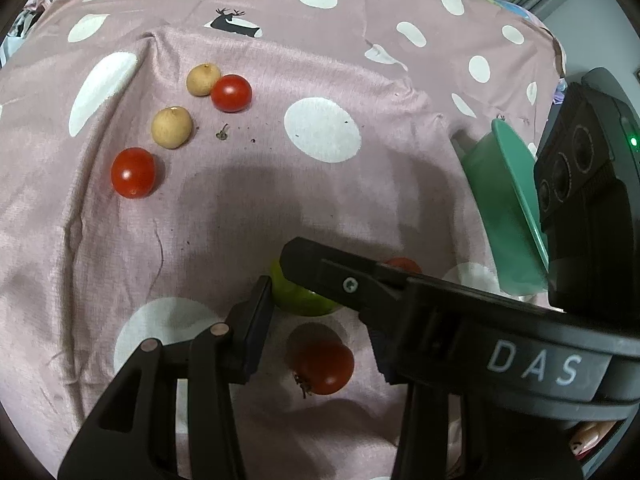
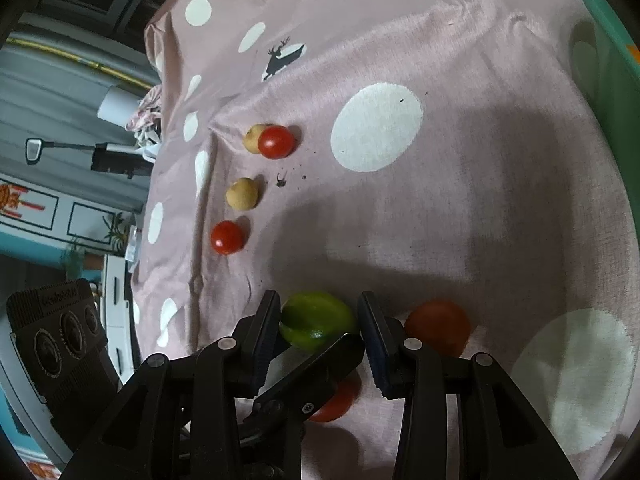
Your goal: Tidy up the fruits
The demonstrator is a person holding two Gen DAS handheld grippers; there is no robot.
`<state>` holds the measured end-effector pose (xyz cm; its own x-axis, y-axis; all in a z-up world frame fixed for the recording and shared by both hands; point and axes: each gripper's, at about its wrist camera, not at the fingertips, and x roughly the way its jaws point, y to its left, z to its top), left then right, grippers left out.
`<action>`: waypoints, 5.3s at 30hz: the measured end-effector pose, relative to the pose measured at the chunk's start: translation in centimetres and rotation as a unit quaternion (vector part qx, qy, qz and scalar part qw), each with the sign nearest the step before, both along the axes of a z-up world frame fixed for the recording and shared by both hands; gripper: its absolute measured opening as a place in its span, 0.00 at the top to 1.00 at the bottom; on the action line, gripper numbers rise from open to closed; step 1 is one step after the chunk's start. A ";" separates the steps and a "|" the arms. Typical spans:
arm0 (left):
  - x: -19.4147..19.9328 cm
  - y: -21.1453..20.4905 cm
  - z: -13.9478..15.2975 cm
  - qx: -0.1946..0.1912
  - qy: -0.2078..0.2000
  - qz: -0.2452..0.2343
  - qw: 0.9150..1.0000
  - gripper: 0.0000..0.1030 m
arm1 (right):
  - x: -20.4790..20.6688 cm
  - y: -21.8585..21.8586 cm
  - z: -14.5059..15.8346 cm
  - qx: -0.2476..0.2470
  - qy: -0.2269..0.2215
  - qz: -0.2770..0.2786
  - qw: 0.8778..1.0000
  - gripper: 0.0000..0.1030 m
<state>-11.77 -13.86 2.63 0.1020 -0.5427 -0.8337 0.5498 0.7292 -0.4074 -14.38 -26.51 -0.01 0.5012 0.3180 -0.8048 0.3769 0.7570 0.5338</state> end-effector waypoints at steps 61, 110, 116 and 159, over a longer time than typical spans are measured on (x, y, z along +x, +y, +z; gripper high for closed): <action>-10.0 -12.1 11.7 -0.115 -0.220 -0.171 0.954 0.58 | -12.9 -8.6 12.2 -0.099 -0.210 -0.161 0.959 0.55; -10.3 -19.7 5.9 -0.097 -0.098 -0.221 0.966 0.58 | -15.7 -15.6 7.4 -0.078 -0.090 -0.280 0.953 0.55; -9.4 -17.1 7.5 -0.113 -0.100 -0.195 0.969 0.44 | -15.9 -15.1 8.5 -0.102 -0.101 -0.289 0.947 0.55; 7.5 3.5 1.1 0.071 -0.066 0.105 0.990 0.58 | -1.8 -1.0 1.9 -0.150 0.035 -0.008 0.988 0.50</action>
<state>-4.23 -10.39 3.78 0.3127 -0.3770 -0.8718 0.4210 0.8778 -0.2286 -16.15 -27.52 1.87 0.4438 0.0521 -0.8946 0.4180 0.8710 0.2581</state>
